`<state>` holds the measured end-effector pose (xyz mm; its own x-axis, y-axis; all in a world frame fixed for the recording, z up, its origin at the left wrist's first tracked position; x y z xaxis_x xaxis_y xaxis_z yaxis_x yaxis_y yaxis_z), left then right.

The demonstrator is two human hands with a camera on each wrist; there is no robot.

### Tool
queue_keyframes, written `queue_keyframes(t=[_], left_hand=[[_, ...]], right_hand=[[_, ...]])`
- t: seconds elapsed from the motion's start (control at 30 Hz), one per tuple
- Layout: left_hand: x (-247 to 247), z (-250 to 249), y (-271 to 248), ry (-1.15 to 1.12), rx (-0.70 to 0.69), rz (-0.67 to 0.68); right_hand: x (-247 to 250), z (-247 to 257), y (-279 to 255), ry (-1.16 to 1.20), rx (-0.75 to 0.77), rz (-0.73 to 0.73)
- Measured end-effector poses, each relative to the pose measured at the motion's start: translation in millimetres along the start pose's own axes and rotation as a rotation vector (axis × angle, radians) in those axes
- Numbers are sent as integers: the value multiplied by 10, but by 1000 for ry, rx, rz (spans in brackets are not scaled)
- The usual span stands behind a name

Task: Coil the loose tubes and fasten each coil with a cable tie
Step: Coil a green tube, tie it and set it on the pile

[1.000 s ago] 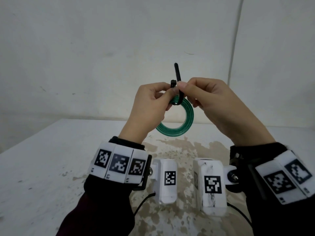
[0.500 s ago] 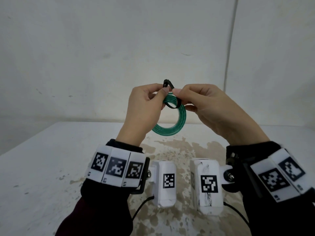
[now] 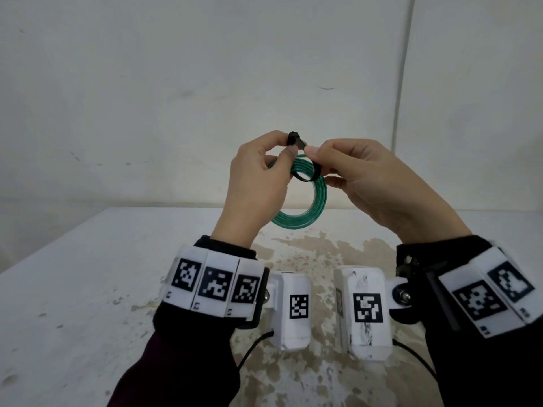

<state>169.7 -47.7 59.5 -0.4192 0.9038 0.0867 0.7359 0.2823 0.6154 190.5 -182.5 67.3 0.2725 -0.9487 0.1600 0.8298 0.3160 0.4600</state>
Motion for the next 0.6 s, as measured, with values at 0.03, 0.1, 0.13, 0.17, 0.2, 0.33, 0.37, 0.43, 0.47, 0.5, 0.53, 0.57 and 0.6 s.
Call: queue_keyframes(t=[0.03,0.1,0.13,0.17,0.2,0.33,0.37,0.43,0.47,0.5,0.53,0.57,0.6], left_hand=[[-1,0,1,6,-3,0],[0,1,7,20,-16,-2],[1,-1,11,23,-25,-3],[2,-1,11,26,-34,-4],[3,-2,9,26,-43,-4],[-29,5,-6,46,-68,-2],[-35,6,-6,49,-71,0],[-36,3,4,60,-80,4],[-31,-4,8,68,-90,8],[-24,-16,6,73,-104,13],[-19,-30,0,79,-122,18],[-24,-45,-13,86,-144,28],[-37,-61,-29,94,-168,43]], right_hand=[[3,0,0,2,-2,1],[2,-2,-1,1,-2,-2],[2,0,-2,-2,-1,-4],[-1,0,-2,-5,-1,-6],[-4,0,-3,-9,-4,-6],[4,-12,-6,-22,-29,7],[10,-13,-5,-21,-32,-1],[22,-7,-3,-25,-25,-39],[23,-3,-1,-32,-20,-56],[17,-2,3,-42,-17,-65],[7,-4,7,-50,-17,-72],[3,-11,13,-55,-17,-87],[6,-20,20,-54,-18,-112]])
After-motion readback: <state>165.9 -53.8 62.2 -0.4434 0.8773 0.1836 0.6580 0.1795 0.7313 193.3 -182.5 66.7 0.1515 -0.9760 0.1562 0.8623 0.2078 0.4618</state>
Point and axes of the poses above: each hand's wrist, its own y-axis towards the middle knuckle, its own x-axis out of the back of the hand, z = x × y, the point moved 3 cm from there along y, towards the middle knuckle, and after that the axes turned 5 degrees about -z, right-handed, at the moved point
